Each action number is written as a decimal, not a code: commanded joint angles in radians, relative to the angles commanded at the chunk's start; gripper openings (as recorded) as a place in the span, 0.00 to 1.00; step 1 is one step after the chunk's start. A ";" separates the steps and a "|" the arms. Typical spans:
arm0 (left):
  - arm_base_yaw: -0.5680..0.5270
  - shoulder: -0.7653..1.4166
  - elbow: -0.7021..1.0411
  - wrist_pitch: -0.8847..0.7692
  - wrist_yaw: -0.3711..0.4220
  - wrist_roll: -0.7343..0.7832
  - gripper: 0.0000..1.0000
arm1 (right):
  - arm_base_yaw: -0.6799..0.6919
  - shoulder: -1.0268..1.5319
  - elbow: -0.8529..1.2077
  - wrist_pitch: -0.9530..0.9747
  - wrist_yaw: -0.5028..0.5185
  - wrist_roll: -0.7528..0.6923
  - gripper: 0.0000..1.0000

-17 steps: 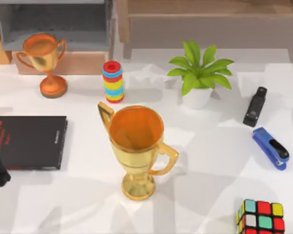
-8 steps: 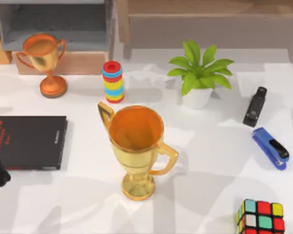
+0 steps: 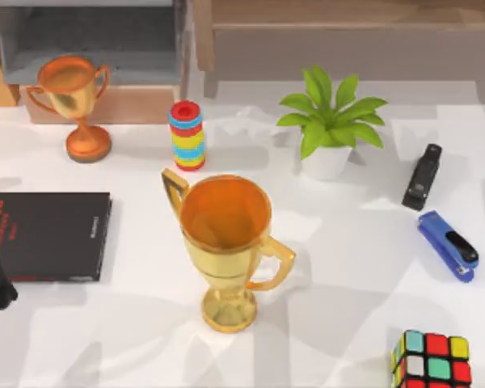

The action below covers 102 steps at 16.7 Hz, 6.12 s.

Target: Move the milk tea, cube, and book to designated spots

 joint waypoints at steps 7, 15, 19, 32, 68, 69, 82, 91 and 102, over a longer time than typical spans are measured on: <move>0.000 0.000 0.000 0.000 0.000 0.000 1.00 | 0.000 0.000 0.000 0.000 0.000 0.000 0.00; 0.000 0.000 0.000 0.000 0.000 0.000 1.00 | -0.013 -0.178 -0.223 0.035 -0.018 0.006 0.00; 0.000 0.000 0.000 0.000 0.000 0.000 1.00 | -0.024 -0.287 -0.347 0.061 -0.026 0.003 0.00; 0.000 0.000 0.000 0.000 0.000 0.000 1.00 | -0.244 -0.220 -0.425 0.257 -0.196 0.014 0.00; 0.000 0.000 0.000 0.000 0.000 0.000 1.00 | -0.414 0.168 -0.442 0.624 -0.410 0.011 0.75; 0.000 0.000 0.000 0.000 0.000 0.000 1.00 | -0.414 0.168 -0.442 0.624 -0.410 0.011 0.83; 0.000 0.000 0.000 0.000 0.000 0.000 1.00 | -0.418 0.161 -0.458 0.633 -0.416 0.012 1.00; 0.000 0.000 0.000 0.000 0.000 0.000 1.00 | -0.449 0.123 -0.555 0.689 -0.451 0.013 1.00; 0.000 0.000 0.000 0.000 0.000 0.000 1.00 | -0.480 -0.110 -0.615 0.519 -0.485 0.016 1.00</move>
